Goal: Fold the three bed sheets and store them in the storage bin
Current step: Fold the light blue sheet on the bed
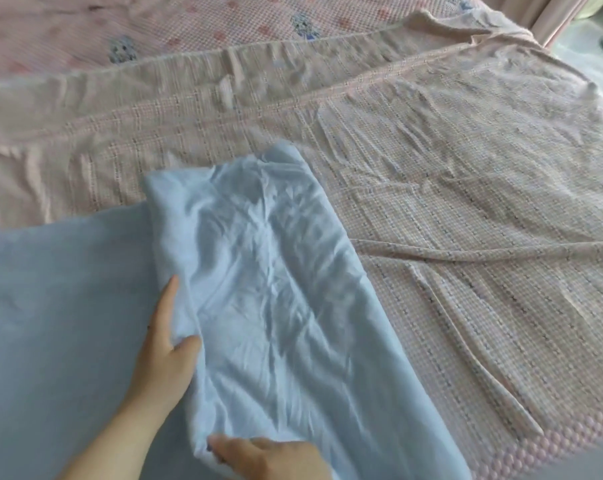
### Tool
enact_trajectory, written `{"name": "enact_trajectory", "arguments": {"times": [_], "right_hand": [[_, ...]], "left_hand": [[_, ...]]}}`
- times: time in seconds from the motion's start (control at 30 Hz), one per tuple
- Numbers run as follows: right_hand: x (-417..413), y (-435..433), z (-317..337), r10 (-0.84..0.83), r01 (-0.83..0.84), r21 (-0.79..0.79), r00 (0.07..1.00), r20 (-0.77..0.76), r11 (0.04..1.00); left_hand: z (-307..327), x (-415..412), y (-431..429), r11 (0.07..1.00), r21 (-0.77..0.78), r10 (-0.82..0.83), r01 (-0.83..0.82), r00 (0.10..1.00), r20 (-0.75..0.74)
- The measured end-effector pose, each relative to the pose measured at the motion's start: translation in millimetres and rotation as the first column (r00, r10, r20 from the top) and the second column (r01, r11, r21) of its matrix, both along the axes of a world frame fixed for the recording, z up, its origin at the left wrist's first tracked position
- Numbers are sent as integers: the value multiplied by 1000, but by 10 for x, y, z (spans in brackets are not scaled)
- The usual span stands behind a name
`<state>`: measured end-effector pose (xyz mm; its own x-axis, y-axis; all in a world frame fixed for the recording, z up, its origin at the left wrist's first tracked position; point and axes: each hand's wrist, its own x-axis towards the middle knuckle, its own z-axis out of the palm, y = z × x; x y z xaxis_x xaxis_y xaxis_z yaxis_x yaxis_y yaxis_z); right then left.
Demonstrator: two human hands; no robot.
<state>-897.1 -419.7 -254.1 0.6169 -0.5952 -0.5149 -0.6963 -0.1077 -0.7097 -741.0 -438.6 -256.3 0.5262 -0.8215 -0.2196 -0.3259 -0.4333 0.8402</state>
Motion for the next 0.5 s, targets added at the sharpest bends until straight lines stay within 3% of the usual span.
{"name": "enact_trajectory", "arguments": {"times": [0.03,0.1,0.17,0.23,0.3,0.37,0.4,0.47,0.5], "right_hand": [[23,109,-77,11,-3,170,999,-47,986],[132,247,-247,-8,34,265,995,-99,964],[266,303,-275,4,29,264,992,-124,964],[265,318,-320,117,-92,188,985,-125,978],[215,348,-306,174,-174,23,984,-25,985],[235,461,-382,160,-163,-142,987,-30,976],[261,489,-415,152,-161,-314,987,-52,936],[336,474,-379,113,-125,-332,992,-54,935],[353,455,-355,164,-173,-242,985,-58,955]], "left_hand": [[-95,77,20,997,29,71,-69,996,-46],[-233,184,-66,978,61,209,-201,958,-195],[-375,345,-249,941,80,337,-330,876,-346],[-479,545,-465,913,127,403,-388,810,-427],[-503,664,-643,935,123,353,-332,845,-402],[-463,706,-749,961,48,275,-272,934,-228],[-442,717,-774,969,-3,242,-245,957,-159],[-471,769,-758,977,-41,203,-210,970,-133],[-508,803,-730,973,-27,219,-228,959,-180]]}}
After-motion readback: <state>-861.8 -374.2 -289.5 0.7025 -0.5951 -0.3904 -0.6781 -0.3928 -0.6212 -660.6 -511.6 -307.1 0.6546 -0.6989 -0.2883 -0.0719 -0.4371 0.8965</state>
